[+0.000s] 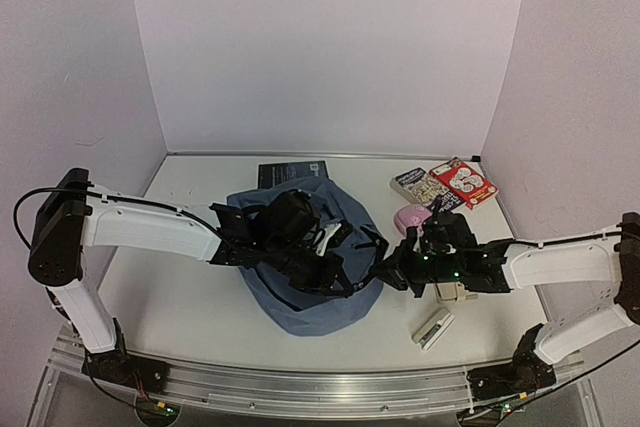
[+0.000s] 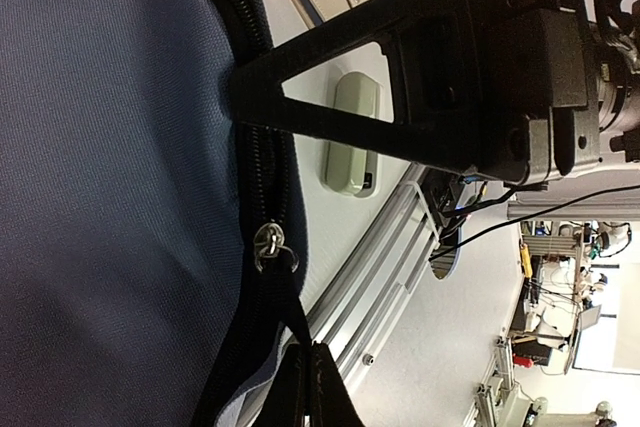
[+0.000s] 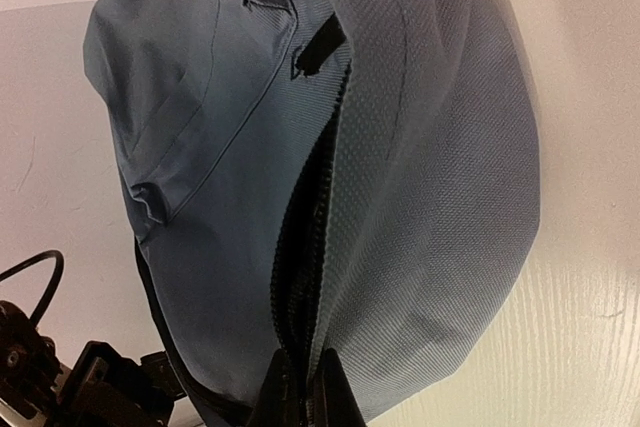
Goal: Pack the student bag
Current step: Unzip the student bag at the center of the board.
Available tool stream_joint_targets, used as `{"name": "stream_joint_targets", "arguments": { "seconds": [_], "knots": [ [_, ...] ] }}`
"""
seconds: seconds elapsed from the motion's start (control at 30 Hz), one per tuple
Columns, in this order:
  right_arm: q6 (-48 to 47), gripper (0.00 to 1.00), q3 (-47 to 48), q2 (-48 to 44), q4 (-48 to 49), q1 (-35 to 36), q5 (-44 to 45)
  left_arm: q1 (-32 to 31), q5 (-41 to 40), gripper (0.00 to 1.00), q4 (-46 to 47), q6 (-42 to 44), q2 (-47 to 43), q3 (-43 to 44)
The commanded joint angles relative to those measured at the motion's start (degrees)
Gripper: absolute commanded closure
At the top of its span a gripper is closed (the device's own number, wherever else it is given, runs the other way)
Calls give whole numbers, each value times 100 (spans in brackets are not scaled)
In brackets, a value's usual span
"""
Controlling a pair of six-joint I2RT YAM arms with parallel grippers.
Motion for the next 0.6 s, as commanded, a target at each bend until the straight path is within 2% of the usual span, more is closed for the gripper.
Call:
{"name": "stream_joint_targets", "arguments": {
  "seconds": [0.0,0.23,0.57],
  "knots": [
    [-71,100,266,98,286,-205,351,29,-53,100,-89,125,-66,49],
    [-556,100,277,280,297,-1206,-17,81,-185,100,-314,190,-275,-80],
    [-1164,100,435,733,286,-1994,-430,256,-439,100,-487,155,-665,-429]
  ]
}}
